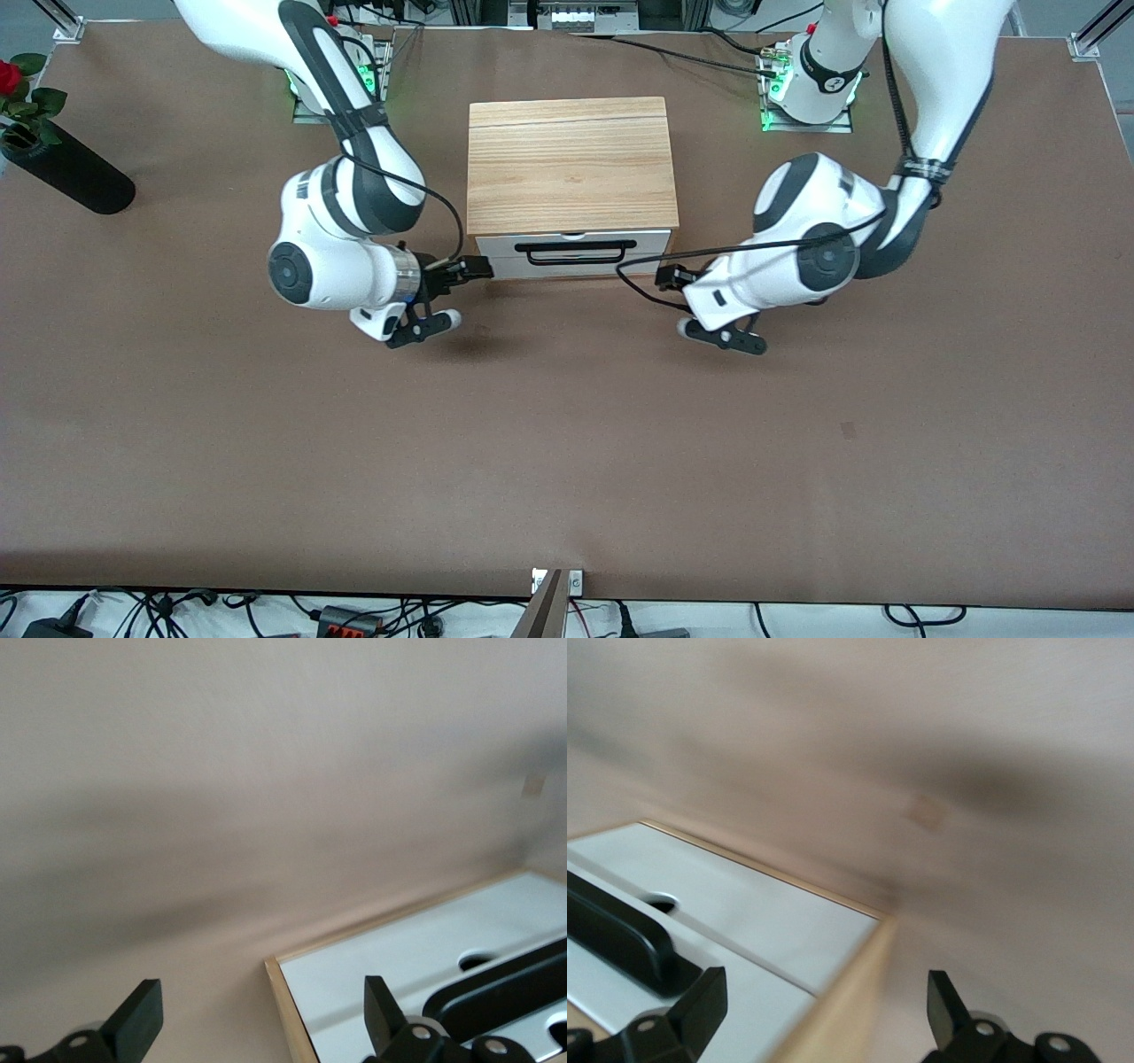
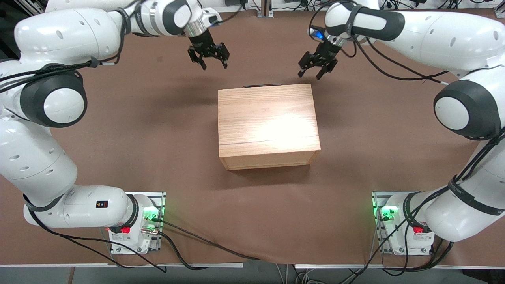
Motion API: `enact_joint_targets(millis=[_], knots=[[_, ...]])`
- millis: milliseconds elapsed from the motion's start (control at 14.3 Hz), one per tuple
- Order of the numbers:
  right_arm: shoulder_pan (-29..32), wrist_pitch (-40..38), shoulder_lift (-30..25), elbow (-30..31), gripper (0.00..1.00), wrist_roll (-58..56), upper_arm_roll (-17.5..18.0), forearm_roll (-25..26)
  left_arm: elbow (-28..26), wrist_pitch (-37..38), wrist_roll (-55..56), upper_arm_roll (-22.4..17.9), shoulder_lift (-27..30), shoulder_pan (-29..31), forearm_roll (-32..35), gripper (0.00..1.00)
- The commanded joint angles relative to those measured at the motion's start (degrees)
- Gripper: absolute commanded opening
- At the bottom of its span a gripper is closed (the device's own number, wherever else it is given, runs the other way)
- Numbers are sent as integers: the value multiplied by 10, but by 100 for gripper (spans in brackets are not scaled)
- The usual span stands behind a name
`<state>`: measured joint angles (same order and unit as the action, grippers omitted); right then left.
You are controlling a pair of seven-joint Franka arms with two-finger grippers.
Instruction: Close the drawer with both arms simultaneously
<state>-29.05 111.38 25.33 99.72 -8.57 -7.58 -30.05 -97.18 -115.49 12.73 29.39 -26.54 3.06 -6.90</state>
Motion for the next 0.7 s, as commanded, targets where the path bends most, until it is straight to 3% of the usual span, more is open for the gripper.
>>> enact_joint_targets(millis=[0, 140, 349, 419, 558, 628], knots=[[5, -91, -14, -55, 100, -6, -40, 114, 51, 59, -7, 2, 6, 26, -3, 100], [7, -204, -12, -117, 100, -2, -64, 192, 99, 113, -7, -3, 6, 54, 0, 100], [2, -228, -14, -191, 100, 0, -103, 297, 188, 226, -7, -4, 6, 101, 26, 100], [2, -240, -17, -223, 100, -2, -117, 305, 210, 255, -7, -2, 6, 109, 63, 100], [-7, -264, -48, -230, 100, -5, -156, 301, 248, 307, -3, -1, 6, 114, 108, 100], [-1, -282, -53, -235, 100, -6, -160, 301, 265, 329, 0, -1, 9, 114, 126, 100]])
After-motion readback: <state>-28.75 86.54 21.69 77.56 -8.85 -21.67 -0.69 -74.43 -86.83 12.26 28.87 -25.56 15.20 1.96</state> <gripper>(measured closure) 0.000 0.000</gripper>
